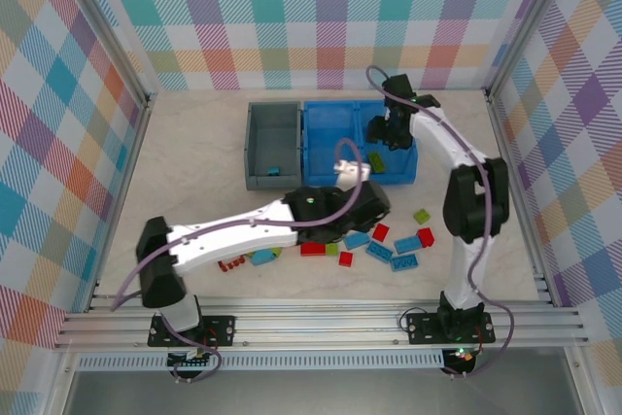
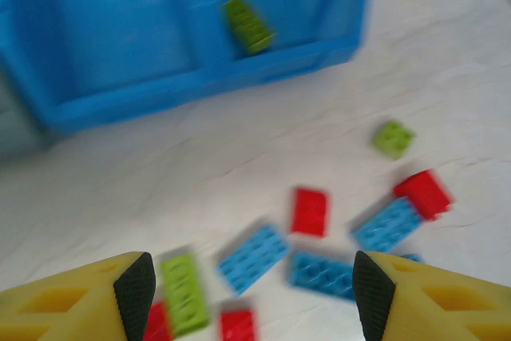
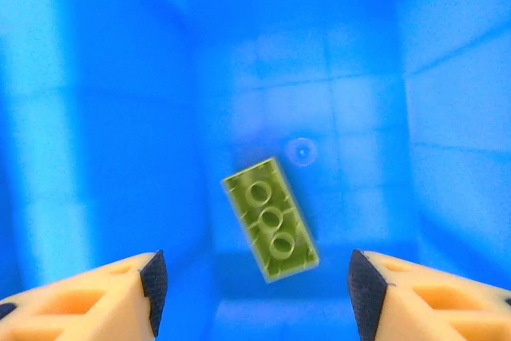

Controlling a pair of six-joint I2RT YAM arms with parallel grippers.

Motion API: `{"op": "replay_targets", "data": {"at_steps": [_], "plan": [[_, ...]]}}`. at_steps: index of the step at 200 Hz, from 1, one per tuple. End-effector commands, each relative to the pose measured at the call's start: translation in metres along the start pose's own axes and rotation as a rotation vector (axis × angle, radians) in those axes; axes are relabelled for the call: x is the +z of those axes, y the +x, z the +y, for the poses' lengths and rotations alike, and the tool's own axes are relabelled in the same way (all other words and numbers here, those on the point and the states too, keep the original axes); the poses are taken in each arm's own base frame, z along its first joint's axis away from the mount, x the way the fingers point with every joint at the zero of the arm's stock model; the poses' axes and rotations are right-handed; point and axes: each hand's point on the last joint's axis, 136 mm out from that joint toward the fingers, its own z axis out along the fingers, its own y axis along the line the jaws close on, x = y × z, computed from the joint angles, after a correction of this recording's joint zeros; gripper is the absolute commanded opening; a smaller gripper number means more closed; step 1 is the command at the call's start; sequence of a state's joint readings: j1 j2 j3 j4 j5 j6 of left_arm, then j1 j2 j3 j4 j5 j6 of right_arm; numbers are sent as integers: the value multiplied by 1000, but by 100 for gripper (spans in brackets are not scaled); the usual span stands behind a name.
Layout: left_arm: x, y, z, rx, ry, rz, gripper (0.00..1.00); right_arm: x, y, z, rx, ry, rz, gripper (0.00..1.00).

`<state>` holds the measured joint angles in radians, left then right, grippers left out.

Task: Sort the legos into containers by color

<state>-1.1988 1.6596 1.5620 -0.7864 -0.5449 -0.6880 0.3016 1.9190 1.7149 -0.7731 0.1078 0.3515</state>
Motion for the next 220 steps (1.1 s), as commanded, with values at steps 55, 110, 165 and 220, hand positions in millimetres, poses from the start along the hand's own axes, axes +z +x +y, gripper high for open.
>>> {"op": "replay_targets", "data": {"at_steps": [55, 110, 165, 220], "plan": [[-31, 126, 240, -555, -383, 229, 73, -151, 156, 157, -422, -561, -183, 68], [-11, 198, 288, -659, -487, 335, 57, -159, 292, 218, -558, -804, -17, 67], [10, 219, 301, -687, -497, 339, 41, -155, 324, 241, -580, -829, 43, 65], [18, 212, 308, -630, -518, 318, 14, -155, 326, 245, -584, -823, 47, 64]]}}
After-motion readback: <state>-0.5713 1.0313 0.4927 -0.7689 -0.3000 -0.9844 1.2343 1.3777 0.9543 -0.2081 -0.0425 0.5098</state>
